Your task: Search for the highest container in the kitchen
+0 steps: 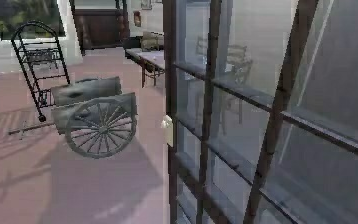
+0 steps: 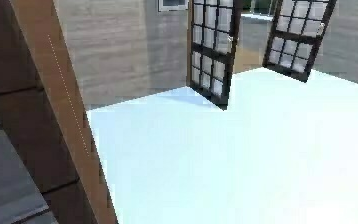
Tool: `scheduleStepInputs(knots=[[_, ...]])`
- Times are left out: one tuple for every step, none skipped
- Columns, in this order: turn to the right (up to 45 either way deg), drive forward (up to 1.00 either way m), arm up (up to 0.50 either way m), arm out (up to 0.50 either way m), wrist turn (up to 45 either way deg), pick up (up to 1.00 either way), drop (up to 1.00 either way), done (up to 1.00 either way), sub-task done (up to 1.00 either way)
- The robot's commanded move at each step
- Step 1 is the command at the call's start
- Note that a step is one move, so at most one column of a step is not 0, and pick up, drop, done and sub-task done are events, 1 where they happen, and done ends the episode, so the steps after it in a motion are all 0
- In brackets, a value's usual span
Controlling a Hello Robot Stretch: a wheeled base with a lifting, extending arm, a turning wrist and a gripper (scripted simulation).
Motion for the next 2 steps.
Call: scheduleStepInputs(knots=[[-45.0, 0.0, 0.0, 0.0, 0.0, 0.0, 0.0, 0.0, 0.0], [-45.0, 0.0, 0.0, 0.0, 0.0, 0.0, 0.0, 0.0, 0.0]])
